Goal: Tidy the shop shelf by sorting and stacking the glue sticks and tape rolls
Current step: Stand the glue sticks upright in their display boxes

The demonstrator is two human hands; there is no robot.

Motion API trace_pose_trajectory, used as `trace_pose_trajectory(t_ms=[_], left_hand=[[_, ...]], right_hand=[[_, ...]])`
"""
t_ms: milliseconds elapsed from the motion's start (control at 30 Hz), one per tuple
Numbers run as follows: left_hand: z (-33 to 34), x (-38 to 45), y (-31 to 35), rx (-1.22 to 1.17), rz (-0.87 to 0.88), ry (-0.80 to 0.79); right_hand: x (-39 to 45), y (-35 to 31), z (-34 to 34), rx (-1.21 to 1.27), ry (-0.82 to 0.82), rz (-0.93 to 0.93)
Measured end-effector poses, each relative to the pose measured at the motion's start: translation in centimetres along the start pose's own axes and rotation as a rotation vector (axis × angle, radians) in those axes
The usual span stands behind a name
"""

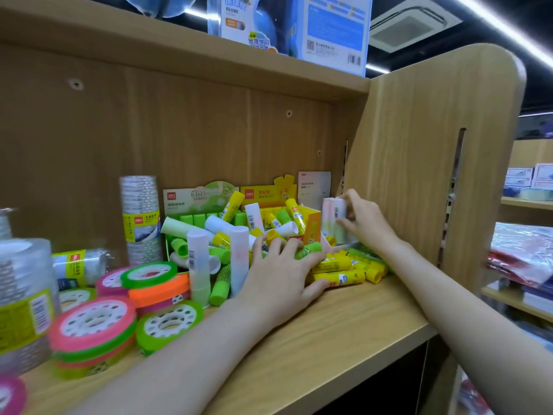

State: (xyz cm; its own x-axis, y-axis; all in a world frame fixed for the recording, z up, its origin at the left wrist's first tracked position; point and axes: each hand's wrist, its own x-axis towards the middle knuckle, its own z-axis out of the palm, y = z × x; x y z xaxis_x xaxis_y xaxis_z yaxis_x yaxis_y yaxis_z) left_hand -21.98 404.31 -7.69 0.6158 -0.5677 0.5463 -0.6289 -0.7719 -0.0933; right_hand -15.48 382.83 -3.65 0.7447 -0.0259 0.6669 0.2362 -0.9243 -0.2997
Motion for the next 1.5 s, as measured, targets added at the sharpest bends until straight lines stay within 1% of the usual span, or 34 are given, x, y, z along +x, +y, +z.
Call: trace_pose_trajectory(t_ms=[67, 167, 200, 300, 333, 400, 467, 500, 567, 667, 733, 833, 967, 1100, 1167, 1233, 1300, 1367, 1400, 1500], left_hand=[[0.0, 0.0, -0.1, 0.005, -0.007, -0.015], [0.2, 0.0, -0.1, 0.03, -0.007, -0.039], [0.2, 0.0, -0.1, 0.028, -0.007, -0.04], [0.1, 0.0, 0.0, 0.0, -0.003, -0.032], [0.1, 0.0, -0.1, 0.01, -0.002, -0.037], [0.2, 0.0, -0.2, 0.017, -0.002, -0.033], [0.1, -0.1, -0.1, -0.009, 0.003, -0.011], [0.1, -0.1, -0.1, -0.025, 0.011, 0.005], [0.1, -0.2, -0.1, -0.051, 0.029, 0.025], [0.0, -0.1, -0.1, -0.046, 0.048, -0.004], [0.1, -0.1, -0.2, -0.042, 0.042, -0.015], [0.2, -0.1, -0.2, -0.063, 0.041, 0.019], [0.3, -0.1, -0.2, -0.035, 0.039, 0.007], [0.2, -0.1, -0.2, -0.05, 0.039, 0.004], [0.3, -0.1, -0.2, -0.053, 0.043, 0.01], [0.3, -0.1, -0.2, -0.041, 0.049, 0.009], [0.3, -0.1, -0.3, -0.04, 0.043, 0.006], [0.4, -0.1, -0.3, -0.042, 0.039, 0.005], [0.4, -0.1, -0.3, -0.041, 0.038, 0.009], [0.3, 0.0, -0.2, -0.024, 0.027, -0.018]], right_hand=[[0.0, 0.1, 0.3, -0.032, -0.009, 0.015], [-0.3, -0.1, 0.4, 0.072, -0.065, 0.025], [-0.4, -0.2, 0.3, 0.117, -0.052, 0.006], [-0.4, -0.6, -0.6, 0.272, 0.112, -0.039], [-0.4, -0.6, -0.8, 0.288, 0.128, -0.05], [-0.7, -0.5, -1.0, 0.215, 0.055, -0.074], [-1.1, -0.2, -0.9, 0.033, -0.016, -0.108], [-1.2, -0.1, -0.9, -0.039, -0.003, -0.108], [-1.2, -0.1, -1.0, -0.097, 0.076, -0.085], [-1.2, 0.0, -0.9, -0.072, 0.143, -0.037], [-1.2, -0.2, -1.0, -0.023, 0.143, -0.013], [-1.2, -0.3, -0.9, 0.01, 0.112, 0.021], [-0.8, -0.5, -0.6, -0.069, 0.098, -0.001], [-0.2, -0.7, -0.3, -0.27, 0.126, -0.096], [-0.3, -0.7, -0.2, -0.322, 0.057, -0.093], [-0.5, -0.3, 0.0, -0.279, -0.002, -0.06], [-0.4, 0.0, 0.0, -0.209, 0.0, -0.015], [-0.4, 0.1, -0.1, -0.214, -0.009, 0.002], [-0.3, 0.0, -0.1, -0.264, 0.01, -0.017], [0.1, -0.2, 0.0, -0.487, 0.124, -0.193]])
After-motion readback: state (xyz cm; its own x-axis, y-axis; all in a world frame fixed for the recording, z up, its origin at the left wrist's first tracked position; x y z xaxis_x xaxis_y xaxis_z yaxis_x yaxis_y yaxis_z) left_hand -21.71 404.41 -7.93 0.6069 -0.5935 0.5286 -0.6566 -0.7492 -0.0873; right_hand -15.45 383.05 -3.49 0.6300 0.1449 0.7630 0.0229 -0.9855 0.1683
